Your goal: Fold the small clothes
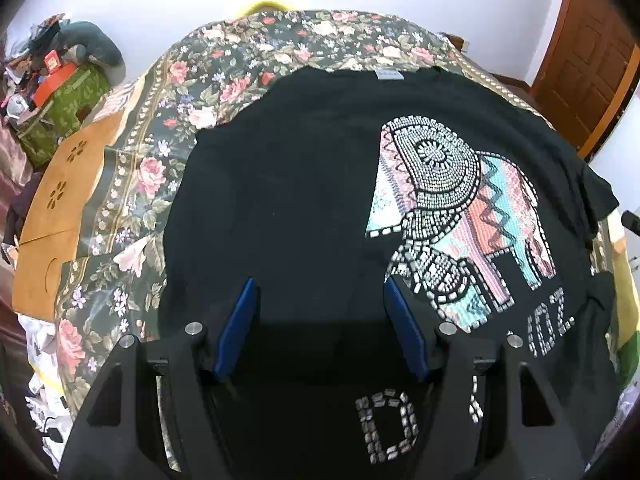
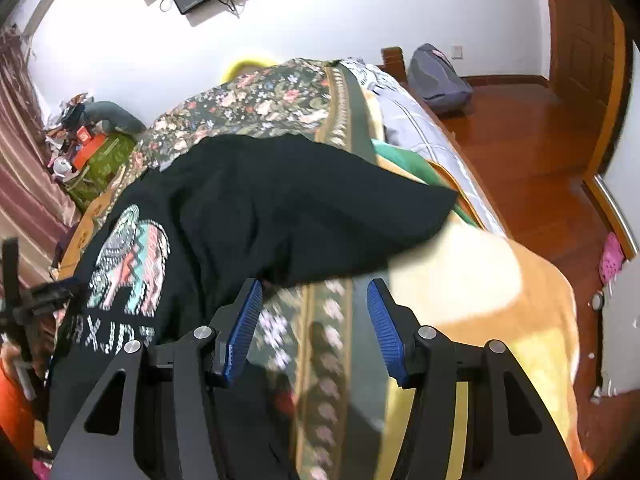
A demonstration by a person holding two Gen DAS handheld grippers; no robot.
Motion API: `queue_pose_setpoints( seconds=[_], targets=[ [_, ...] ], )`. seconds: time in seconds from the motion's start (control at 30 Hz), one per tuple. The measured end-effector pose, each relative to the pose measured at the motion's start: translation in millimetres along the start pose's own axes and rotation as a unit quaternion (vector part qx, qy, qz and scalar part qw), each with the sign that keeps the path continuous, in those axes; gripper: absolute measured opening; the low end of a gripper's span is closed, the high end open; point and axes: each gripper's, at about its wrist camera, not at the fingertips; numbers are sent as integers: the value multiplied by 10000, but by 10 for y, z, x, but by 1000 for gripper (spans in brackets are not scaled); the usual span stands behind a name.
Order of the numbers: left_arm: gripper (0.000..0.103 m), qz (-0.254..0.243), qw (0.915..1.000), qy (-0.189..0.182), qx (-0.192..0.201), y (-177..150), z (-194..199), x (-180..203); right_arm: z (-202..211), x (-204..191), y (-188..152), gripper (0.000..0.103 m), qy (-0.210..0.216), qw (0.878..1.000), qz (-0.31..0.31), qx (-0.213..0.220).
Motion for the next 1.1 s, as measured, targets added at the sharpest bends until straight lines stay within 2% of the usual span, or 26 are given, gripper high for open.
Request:
queue_pose_setpoints(
  seconds=[0.17,0.37,0.43,0.5,0.6,0.8,0.97,1.1],
  targets=[
    [72,130,9998,-126,-17,-14,-36,-53,-257,-87,212,51,-58,10000,-25,23],
    [75,225,9995,-216,35,-42,-62,-89,-539,-65,357,51,-406,9985,-323,171],
    [75,198,9996,-210,61,-43,-61,-80,-586,-59,370,42,-590,9975,-299,238],
    [75,207,9995,-226,63,-41,-64,-82,-584,-12,350,17,-642,9970,-324,279],
    [75,238,9993,-267,65,-45,-66,-96,-484,83,307,7,-525,9973,-375,362],
    [74,182,9997,-132,43,-58,-3,-82,-122,77,351,5,-503,9965,-208,636],
    [74,67,9999,-28,122,-123,173,-90,332,61,592,4,-635,9914,-52,1141],
    [74,14,9996,91,263,-174,340,-136,596,-19,800,4,-541,9889,56,1383]
  ],
)
Point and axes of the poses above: each gripper's, at about its wrist camera, not at the fingertips, and z roughly against the way its jaws point, x to its right, y to its top, and after that the axes turned 4 degrees about -x, right-handed
